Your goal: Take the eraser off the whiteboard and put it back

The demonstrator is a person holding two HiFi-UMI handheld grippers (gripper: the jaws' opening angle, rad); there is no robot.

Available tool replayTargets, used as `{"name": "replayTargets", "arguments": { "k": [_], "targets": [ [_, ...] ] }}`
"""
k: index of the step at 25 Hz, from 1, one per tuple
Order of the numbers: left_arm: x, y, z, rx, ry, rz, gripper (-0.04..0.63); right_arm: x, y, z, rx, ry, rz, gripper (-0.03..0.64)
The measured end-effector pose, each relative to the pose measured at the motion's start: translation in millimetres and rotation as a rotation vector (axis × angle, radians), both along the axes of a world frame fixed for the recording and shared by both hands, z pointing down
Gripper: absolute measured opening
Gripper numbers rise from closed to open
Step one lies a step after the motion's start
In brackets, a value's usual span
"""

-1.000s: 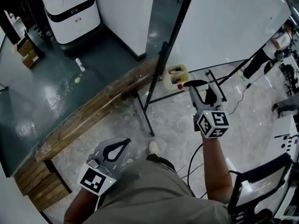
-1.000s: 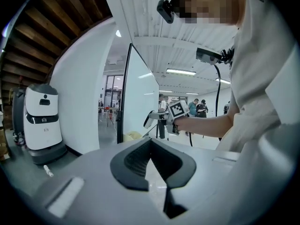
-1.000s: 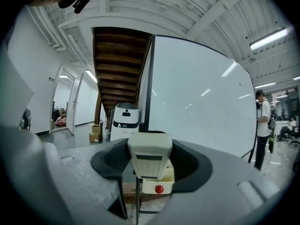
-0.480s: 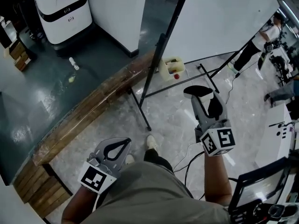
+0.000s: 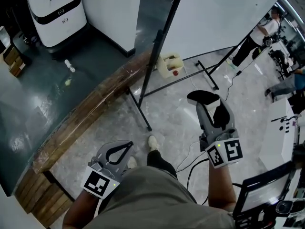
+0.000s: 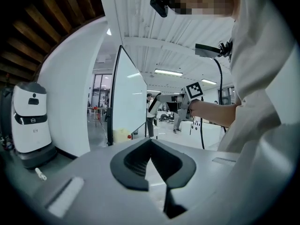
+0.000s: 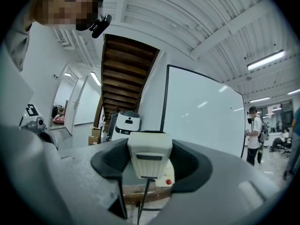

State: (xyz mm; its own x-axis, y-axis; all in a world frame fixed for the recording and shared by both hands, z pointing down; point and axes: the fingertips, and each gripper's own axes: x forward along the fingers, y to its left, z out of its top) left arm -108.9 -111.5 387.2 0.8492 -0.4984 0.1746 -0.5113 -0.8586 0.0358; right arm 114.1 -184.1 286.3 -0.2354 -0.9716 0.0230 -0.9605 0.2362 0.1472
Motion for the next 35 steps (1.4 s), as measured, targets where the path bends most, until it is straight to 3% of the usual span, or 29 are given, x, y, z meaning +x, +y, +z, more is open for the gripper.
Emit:
{"name": "replayTargets", "arguments": {
  "k": [12, 20, 35],
  "targets": [
    [2.2, -16.4, -2.1, -0.04, 0.039, -0.052, 0.008, 21.7, -31.1, 12.3, -0.022, -0.005, 0.004, 0.261],
    [9.1, -46.8, -4.4, -0.031, 0.02, -0.128, 0.008, 56.8, -109.5, 56.1, -0.088, -0.054, 0.008, 0.261],
    [52.8, -113.1, -11.4, -0.041, -0.034, -0.282, 0.008, 90.7, -243.4, 135.4, -0.205, -0.034, -0.081, 0.261]
  ]
}}
